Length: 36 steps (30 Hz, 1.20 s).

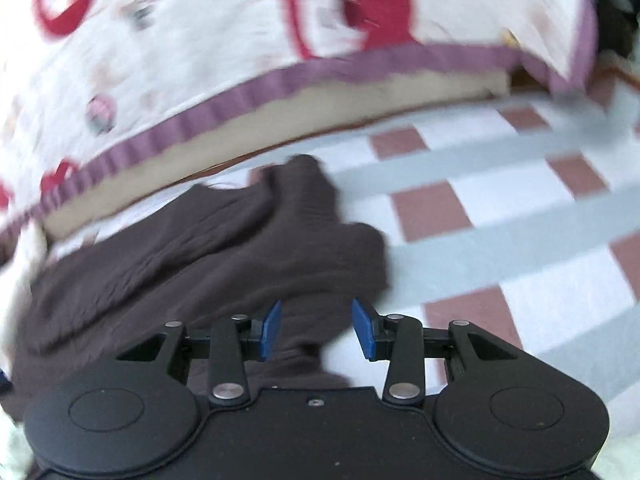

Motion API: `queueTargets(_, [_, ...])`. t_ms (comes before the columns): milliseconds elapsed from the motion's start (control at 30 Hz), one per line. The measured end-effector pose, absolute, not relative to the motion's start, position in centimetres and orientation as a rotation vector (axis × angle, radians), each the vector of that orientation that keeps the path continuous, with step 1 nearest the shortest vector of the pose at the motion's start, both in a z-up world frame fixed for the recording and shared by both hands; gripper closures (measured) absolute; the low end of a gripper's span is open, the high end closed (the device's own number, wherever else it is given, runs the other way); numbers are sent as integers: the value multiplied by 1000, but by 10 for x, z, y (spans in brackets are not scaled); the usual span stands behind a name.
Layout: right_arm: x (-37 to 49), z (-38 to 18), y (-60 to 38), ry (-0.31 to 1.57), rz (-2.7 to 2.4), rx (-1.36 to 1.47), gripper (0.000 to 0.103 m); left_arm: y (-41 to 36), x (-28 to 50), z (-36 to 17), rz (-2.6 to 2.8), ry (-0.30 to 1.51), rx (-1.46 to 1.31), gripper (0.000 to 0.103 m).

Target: Fold clothes

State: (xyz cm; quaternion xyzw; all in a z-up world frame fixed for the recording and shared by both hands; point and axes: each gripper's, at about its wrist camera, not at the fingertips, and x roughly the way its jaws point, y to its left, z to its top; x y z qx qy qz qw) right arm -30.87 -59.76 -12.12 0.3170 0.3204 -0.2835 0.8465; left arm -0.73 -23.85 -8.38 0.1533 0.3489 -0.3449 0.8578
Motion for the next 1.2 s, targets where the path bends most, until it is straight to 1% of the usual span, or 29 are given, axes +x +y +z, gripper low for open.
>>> queueTargets(167, [-313, -159, -622, 621, -556, 797, 58, -307, -24, -83, -820, 712, 364, 55])
queueTargets(200, [-313, -164, -626, 610, -554, 810, 53, -321, -28, -83, -839, 708, 373, 55])
queueTargets(233, [-313, -169, -628, 598, -561, 821, 42, -335, -31, -83, -858, 704, 381, 55])
queueTargets(267, [-312, -173, -630, 586, -573, 833, 40, -348, -36, -84, -885, 700, 390, 55])
queueTargets(400, [-309, -186, -635, 524, -563, 885, 40, -403, -55, -87, -1003, 686, 423, 53])
queueTargets(567, [-288, -190, -640, 456, -623, 871, 38, -452, -45, -105, -981, 736, 403, 53])
queueTargets(600, [-280, -189, -637, 479, -606, 834, 50, -458, -44, -107, -971, 746, 389, 53])
queueTargets(633, [-272, -187, -633, 508, -575, 792, 81, -463, -43, -110, -962, 756, 374, 53])
queueTargets(700, [-270, -169, -619, 500, -588, 679, 83, -469, -43, -113, -946, 774, 347, 53])
queueTargets(767, [-286, -128, -585, 440, -655, 492, 86, -468, -46, -114, -940, 784, 337, 53])
queueTargets(800, [-295, -107, -567, 410, -686, 393, 93, -466, -48, -114, -939, 783, 339, 53])
queueTargets(833, [-300, -97, -553, 411, -703, 311, 93, -466, -51, -116, -942, 790, 347, 52])
queueTargets(867, [-299, -101, -548, 444, -709, 284, 93, -465, -53, -119, -946, 797, 358, 52])
queueTargets(933, [-293, -134, -564, 563, -687, 401, 93, -470, -57, -125, -956, 816, 394, 52])
queueTargets(967, [-296, -146, -573, 589, -689, 478, 93, -473, -60, -128, -959, 823, 410, 52])
queueTargets(1000, [-301, -154, -582, 596, -700, 560, 92, -474, -62, -129, -967, 834, 424, 52])
queueTargets(1067, [-313, -167, -597, 588, -719, 705, 74, -474, -68, -131, -984, 845, 443, 51])
queueTargets(1100, [-320, -168, -600, 564, -726, 760, 67, -473, -70, -132, -994, 844, 450, 50])
queueTargets(1167, [-331, -170, -610, 530, -709, 850, 60, -471, -70, -132, -1003, 845, 454, 48])
queueTargets(1200, [-334, -168, -617, 535, -708, 914, 54, -471, -69, -132, -999, 850, 452, 48])
